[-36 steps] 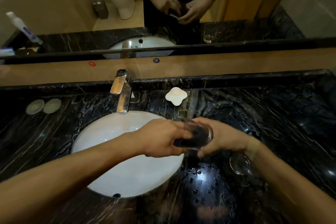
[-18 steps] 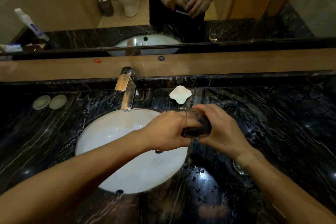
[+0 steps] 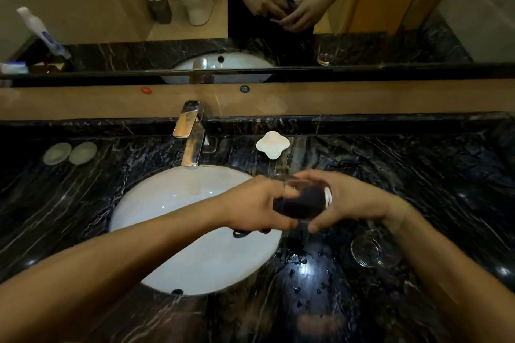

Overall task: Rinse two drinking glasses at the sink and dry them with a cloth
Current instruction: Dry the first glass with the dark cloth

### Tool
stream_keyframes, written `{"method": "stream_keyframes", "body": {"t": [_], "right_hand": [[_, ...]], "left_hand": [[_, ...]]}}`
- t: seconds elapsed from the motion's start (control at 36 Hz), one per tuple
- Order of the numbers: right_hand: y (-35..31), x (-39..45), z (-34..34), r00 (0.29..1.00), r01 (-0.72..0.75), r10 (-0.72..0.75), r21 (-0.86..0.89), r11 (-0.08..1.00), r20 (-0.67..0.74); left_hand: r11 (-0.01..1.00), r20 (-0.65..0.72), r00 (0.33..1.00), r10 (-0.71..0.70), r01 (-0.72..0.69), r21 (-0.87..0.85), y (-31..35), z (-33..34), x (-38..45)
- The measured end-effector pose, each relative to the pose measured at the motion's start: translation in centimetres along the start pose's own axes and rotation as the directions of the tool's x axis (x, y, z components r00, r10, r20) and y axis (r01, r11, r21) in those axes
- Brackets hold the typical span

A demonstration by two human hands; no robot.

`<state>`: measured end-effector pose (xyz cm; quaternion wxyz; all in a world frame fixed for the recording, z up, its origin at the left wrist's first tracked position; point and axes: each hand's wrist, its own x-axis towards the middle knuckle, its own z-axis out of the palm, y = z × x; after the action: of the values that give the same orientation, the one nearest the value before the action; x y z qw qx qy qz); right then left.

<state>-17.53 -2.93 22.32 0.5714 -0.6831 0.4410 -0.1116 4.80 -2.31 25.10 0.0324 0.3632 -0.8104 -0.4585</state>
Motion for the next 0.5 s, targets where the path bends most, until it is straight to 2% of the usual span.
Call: {"method": "stream_keyframes", "body": {"t": [0.03, 0.06, 0.08, 0.14, 0.19, 0.25, 0.31, 0.42, 0.5], "right_hand": [[-0.1, 0.0, -0.5, 0.996, -0.012, 0.009, 0.035, 0.999, 0.087], [-0.2, 0.0, -0.9, 0.987, -0.011, 0.002, 0.056, 0.998, 0.161], [-0.3, 0.1, -1.0, 0.978, -0.004, -0.01, 0.066, 0.998, 0.209], [-0.5, 0.2, -0.8, 0.976, 0.013, -0.023, 0.049, 0.999, 0.217], [-0.2, 0.3, -0.1, 0.995, 0.048, -0.045, -0.023, 0.999, 0.087], [0.2, 0.1, 1.1, 0.989, 0.092, -0.101, -0.09, 0.992, -0.106], [0.4, -0.1, 2.1, 0.954, 0.126, -0.162, -0.153, 0.98, -0.251], [0.3, -0.3, 3.5, 0.872, 0.049, -0.24, -0.412, 0.91, -0.426], [0.3, -0.2, 4.5, 0.794, 0.033, -0.357, -0.551, 0.834, -0.493]], "left_hand": [[0.96, 0.03, 0.996, 0.088, -0.093, 0.263, 0.2, -0.1, 0.1], [0.862, 0.073, 0.986, 0.147, -0.164, 0.48, 0.4, -0.3, 0.2], [0.762, 0.112, 0.978, 0.176, -0.207, 0.613, 0.6, -0.4, 0.2], [0.637, 0.16, 0.969, 0.189, -0.245, 0.731, 0.7, -0.5, 0.2], [0.577, 0.17, 0.971, 0.168, -0.237, 0.781, 0.5, -0.5, 0.3], [0.605, 0.124, 0.98, 0.156, -0.194, 0.773, 0.0, -0.8, 0.3], [0.67, 0.064, 0.986, 0.151, -0.15, 0.727, -0.3, -0.9, 0.3], [0.832, -0.069, 0.986, 0.15, -0.089, 0.548, -0.5, -0.1, 0.4], [0.919, -0.137, 0.984, 0.11, -0.048, 0.391, -0.6, 0.6, 0.6]]}}
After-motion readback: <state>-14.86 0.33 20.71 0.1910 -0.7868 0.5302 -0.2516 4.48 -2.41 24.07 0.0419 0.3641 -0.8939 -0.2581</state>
